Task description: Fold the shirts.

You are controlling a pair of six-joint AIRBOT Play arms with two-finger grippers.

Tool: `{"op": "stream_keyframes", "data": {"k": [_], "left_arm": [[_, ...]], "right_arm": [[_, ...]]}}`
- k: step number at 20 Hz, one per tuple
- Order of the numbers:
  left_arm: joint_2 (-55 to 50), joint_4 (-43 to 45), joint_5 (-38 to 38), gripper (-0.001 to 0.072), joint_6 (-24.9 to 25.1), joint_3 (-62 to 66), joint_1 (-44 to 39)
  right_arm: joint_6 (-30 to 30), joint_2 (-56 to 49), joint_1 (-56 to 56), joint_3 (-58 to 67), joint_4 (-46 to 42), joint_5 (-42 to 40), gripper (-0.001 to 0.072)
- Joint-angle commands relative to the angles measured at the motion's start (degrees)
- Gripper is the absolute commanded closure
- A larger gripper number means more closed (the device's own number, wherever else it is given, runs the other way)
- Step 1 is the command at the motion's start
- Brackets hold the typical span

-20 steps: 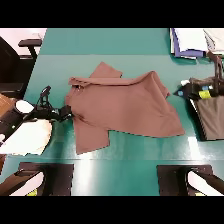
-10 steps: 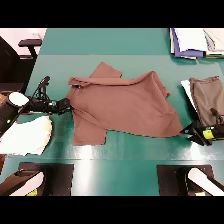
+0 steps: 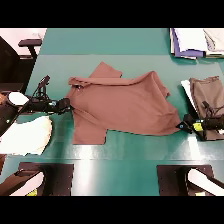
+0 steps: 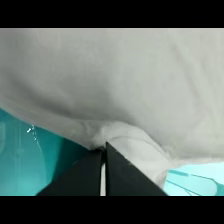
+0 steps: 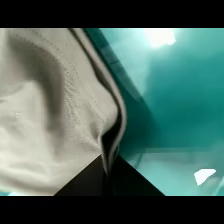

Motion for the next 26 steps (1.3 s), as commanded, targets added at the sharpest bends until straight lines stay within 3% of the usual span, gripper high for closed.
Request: {"op": "stream_keyframes", "data": {"k": [1,5,9,13,18,22,26], "left_arm": [[1.51,0.09,-0.68,0.0684,-0.02,0.22,0.02],[11.52,6.16,-2.75,0.0685,-4.31,7.93,0.02],[20.04,9.81,-6.78,0.0685,-4.79,28.52,0.02],[21.31,10.45,-8.26,0.0684,-6.1,54.82,0.02],[21.31,14.84,-7.02,0.0685,-10.36,75.65,0.04],[20.52,15.54,-8.98,0.0685,-11.87,77.83,0.04],[14.38,15.74,-19.8,0.0684,-12.02,71.04,0.02]], "right_arm": [[-0.96,-0.09,4.09,4.5,1.11,0.55,0.0694],[-1.84,6.8,6.54,15.67,1.11,2.93,0.0694],[-1.86,17.05,6.6,33.51,1.01,1.81,0.0694],[-1.86,24.94,6.6,50.84,-0.33,-3.34,0.0694],[-1.33,29.03,6.6,67.19,-9.84,2.01,0.0695],[0.76,24.74,6.62,76.3,-12.2,12.13,0.0695],[5.05,14.84,6.62,79.23,-11.74,23.1,0.0696]]}}
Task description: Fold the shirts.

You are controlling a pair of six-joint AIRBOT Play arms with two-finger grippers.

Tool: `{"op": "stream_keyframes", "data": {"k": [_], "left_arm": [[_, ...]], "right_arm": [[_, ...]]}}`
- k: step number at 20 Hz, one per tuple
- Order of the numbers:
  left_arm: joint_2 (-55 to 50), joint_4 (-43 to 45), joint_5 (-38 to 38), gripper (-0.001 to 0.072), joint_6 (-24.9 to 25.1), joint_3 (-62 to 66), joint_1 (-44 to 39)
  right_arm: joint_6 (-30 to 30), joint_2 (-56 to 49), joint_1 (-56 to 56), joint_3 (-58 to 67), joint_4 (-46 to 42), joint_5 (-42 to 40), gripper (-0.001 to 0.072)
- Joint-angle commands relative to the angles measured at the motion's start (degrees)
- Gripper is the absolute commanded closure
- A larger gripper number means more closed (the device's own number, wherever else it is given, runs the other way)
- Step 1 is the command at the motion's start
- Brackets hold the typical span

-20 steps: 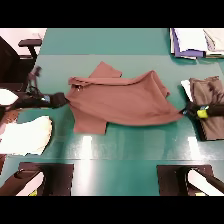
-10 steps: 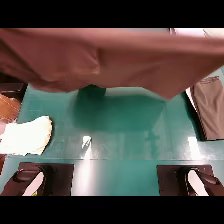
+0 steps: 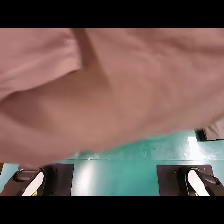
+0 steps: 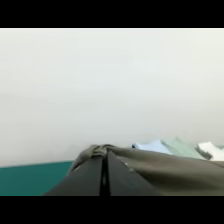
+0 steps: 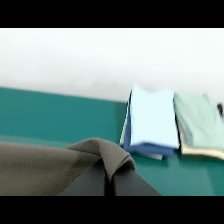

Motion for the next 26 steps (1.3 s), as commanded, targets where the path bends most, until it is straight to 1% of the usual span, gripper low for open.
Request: {"op": "stream_keyframes", "data": {"k": [1,3,4,7,10,12,14,16,18,20,22,24,26], "left_arm": [[-6.27,0.66,-10.8,0.0684,-0.68,-5.2,0.02],[-11.98,0.63,-14.34,0.0683,-0.17,-11.26,0.02],[-15.17,0.66,-14.03,0.0683,0.5,-14.75,0.02],[-25.09,0.66,-10.4,0.0683,2.21,-24.02,0.02],[-36.68,0.66,-5.25,0.0683,4.42,-28.13,0.02],[-43.56,0.28,0.87,0.0682,7.34,-28.11,0.02],[-47.54,-0.94,7.67,0.0683,8.74,-27.61,0.09],[-49.9,-0.9,11.87,0.0683,8.79,-25.66,0.09],[-50.29,-0.92,13.49,0.0683,8.81,-24.39,0.09],[-50.1,-0.55,10.27,0.0683,8.94,-22.77,0.22],[-49.46,-0.07,1.88,0.0683,10.97,-21.94,0.2],[-49.37,-0.04,-5.92,0.0683,11.89,-22.99,0.07],[-49.29,0.0,-7.52,0.0683,11.82,-27.06,0.09]], "right_arm": [[3.85,-7.74,0.04,1.03,-0.79,9.97,0.0696],[4.39,-12.41,1.07,-4.68,-0.87,11.26,0.0696],[4.37,-15.06,2.58,-8.46,-0.92,10.8,0.0696],[4.35,-24.02,7.89,-18.86,-1.46,7.8,0.0696],[4.35,-35.21,11.02,-23.1,-1.29,2.62,0.0695],[4.35,-42.49,11.87,-20.5,-1.2,-0.37,0.0695],[4.31,-48.76,12.04,-14.67,-0.74,-2.6,0.0696],[4.33,-53.42,12.04,-7.74,-0.74,-3.93,0.0696],[4.31,-56.13,12.04,-2.16,-0.79,-4.02,0.0696],[3.78,-57.0,11.91,1.16,-1.01,-2.51,0.0695],[1.79,-55.95,11.72,0.44,-1.57,0.52,0.0696],[1.53,-53.53,11.67,-4.63,-2.05,1.62,0.0696],[1.53,-50.4,11.67,-12.37,-3.98,0.17,0.0695]]}}
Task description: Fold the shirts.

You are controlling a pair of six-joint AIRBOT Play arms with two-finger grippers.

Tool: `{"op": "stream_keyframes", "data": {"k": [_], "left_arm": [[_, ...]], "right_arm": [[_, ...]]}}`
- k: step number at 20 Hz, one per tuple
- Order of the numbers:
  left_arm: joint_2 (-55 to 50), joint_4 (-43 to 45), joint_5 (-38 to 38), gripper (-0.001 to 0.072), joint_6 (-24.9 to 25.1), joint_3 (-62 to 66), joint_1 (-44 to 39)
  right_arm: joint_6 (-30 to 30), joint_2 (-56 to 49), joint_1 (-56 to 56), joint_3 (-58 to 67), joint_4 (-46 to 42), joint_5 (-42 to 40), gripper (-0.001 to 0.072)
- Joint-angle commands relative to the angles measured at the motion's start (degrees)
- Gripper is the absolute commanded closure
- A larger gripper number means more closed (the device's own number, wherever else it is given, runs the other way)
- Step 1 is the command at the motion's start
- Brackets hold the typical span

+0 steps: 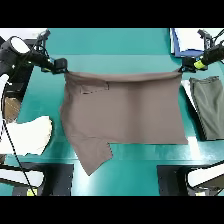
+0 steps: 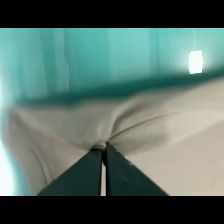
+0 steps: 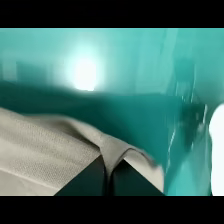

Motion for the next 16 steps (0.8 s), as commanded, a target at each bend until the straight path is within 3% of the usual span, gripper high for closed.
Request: {"op": "stream_keyframes", "data": {"k": [1,7,8,9,10,13,16], "left_arm": [[-0.02,0.2,-6.08,0.0683,0.94,-5.2,-0.04],[-0.02,-0.15,-4.37,0.068,-0.35,-17.2,-0.02],[-0.02,-0.17,-3.85,0.0595,-0.81,-17.7,-0.02],[0.04,-0.26,-3.45,0.0312,-1.14,-17.68,-0.02],[0.61,-0.33,-3.32,0.0295,-1.31,-17.68,-0.02],[6.71,3.41,-5.09,0.0293,-2.75,-18.16,-0.04],[19.54,8.11,-5.73,0.0293,-6.01,-27.23,-0.15]], "right_arm": [[-0.61,4.09,-0.07,-10.32,-1.81,-0.94,0.0695],[-0.59,8.85,-0.04,-25.11,-1.68,-5.53,0.0694],[-0.57,9.16,-0.04,-25.92,-1.27,-5.55,0.0658],[-0.59,9.27,-0.07,-26.14,1.18,-5.25,0.0395],[-0.61,9.51,-0.59,-26.08,3.63,-5.03,0.0267],[-0.76,13.66,-1.92,-26.29,4.76,-3.93,0.0268],[-0.98,22.69,-4.13,-31.43,4.76,-3.82,0.0268]]}}
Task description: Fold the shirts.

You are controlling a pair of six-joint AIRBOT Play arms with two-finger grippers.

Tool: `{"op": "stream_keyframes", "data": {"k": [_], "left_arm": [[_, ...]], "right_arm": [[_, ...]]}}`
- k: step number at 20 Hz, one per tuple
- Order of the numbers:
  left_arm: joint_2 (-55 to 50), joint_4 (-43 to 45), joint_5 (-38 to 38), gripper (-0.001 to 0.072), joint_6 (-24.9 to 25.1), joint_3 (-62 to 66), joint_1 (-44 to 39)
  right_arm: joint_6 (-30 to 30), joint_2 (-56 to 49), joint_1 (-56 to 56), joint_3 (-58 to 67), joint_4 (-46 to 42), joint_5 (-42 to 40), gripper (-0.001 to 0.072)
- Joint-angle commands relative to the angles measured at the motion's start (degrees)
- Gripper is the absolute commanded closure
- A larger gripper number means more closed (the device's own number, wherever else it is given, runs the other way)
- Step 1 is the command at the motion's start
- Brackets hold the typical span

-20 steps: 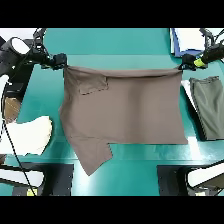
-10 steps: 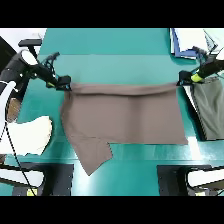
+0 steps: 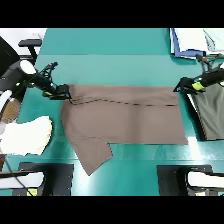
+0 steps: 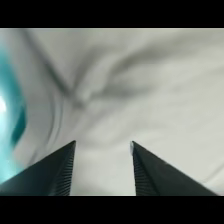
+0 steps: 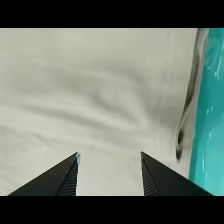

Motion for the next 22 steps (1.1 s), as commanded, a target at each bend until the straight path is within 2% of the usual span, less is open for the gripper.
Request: {"op": "stream_keyframes", "data": {"k": [1,5,8,11,19,22], "left_arm": [[14.01,3.21,-0.98,0.0292,-4.04,-11.1,-0.07],[31.28,-0.81,-3.65,0.0291,-8.5,-30.56,-0.07],[38.73,-6.32,-3.61,0.0292,-10.14,-41.68,-0.07],[40.15,-12.44,-0.76,0.0292,-10.54,-48.57,-0.07],[40.15,-14.56,6.4,0.0292,-10.45,-54.23,-0.07],[40.15,-16.87,9.38,0.0293,-8.85,-54.23,-0.07]], "right_arm": [[-0.31,9.22,-2.16,-5.84,0.92,-0.57,0.0269],[-0.33,17.81,-2.99,-13.09,0.94,-5.95,0.0269],[-0.39,18.97,-2.27,-13.68,2.08,-5.88,0.0269],[-0.39,18.93,-0.44,-13.68,1.99,-6.54,0.0269],[-0.37,18.93,1.64,-13.68,1.97,-6.99,0.0269],[-0.35,18.93,1.64,-13.68,2.1,-7.02,0.027]]}}
